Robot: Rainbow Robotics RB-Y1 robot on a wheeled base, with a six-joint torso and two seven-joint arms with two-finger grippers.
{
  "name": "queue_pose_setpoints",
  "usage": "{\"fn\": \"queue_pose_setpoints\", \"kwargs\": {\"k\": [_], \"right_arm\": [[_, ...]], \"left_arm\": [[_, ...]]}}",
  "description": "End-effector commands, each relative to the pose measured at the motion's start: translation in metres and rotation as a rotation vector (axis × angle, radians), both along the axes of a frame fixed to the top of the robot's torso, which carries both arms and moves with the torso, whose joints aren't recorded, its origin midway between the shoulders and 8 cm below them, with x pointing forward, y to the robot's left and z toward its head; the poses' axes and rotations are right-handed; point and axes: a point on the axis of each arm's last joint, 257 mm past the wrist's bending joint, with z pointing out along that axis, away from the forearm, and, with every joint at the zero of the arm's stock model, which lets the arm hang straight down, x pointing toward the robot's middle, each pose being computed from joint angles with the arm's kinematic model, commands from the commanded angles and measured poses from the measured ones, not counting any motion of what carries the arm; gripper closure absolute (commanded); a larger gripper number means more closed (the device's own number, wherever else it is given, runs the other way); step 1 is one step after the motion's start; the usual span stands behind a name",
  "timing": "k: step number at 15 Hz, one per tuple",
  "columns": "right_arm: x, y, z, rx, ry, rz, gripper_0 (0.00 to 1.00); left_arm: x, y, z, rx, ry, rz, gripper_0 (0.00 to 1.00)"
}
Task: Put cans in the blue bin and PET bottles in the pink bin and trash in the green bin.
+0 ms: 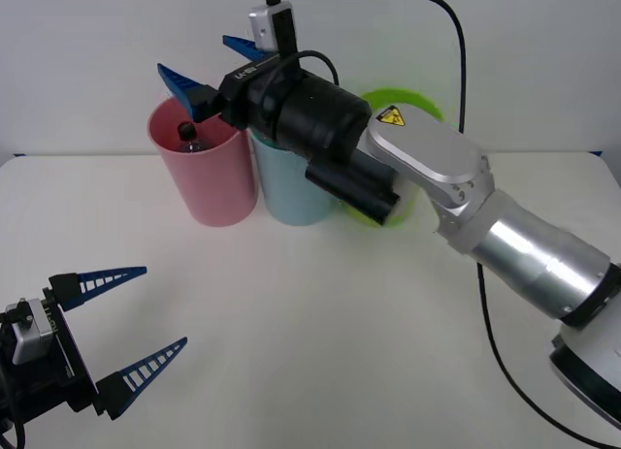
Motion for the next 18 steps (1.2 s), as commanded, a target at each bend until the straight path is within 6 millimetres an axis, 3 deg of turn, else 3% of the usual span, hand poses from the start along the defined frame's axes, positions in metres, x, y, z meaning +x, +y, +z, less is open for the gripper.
{"fn": "queue_pose_setpoints", "kwargs": {"k": [1, 5, 9, 14, 18], "right_arm": [[-0.043, -0.045, -0.006, -0.007, 0.013, 0.086, 0.00], [-0.082, -0.115, -0.019, -0.026, 0.004, 0.158, 0.00], [-0.099, -0.181, -0.044, -0.070, -0.030, 0.165, 0.00], [-0.135, -0.249, -0.089, -0.158, -0.034, 0.169, 0.00], [-0.161, -0.283, -0.111, -0.196, -0.033, 0.173, 0.00]], "left_arm": [[0.000, 0.000, 0.000, 0.000, 0.000, 0.000, 0.00], [0.000, 0.000, 0.000, 0.000, 0.000, 0.000, 0.00], [0.000, 0.000, 0.000, 0.000, 0.000, 0.000, 0.00], [0.000, 0.000, 0.000, 0.000, 0.000, 0.000, 0.00], [0.000, 0.000, 0.000, 0.000, 0.000, 0.000, 0.00]]}}
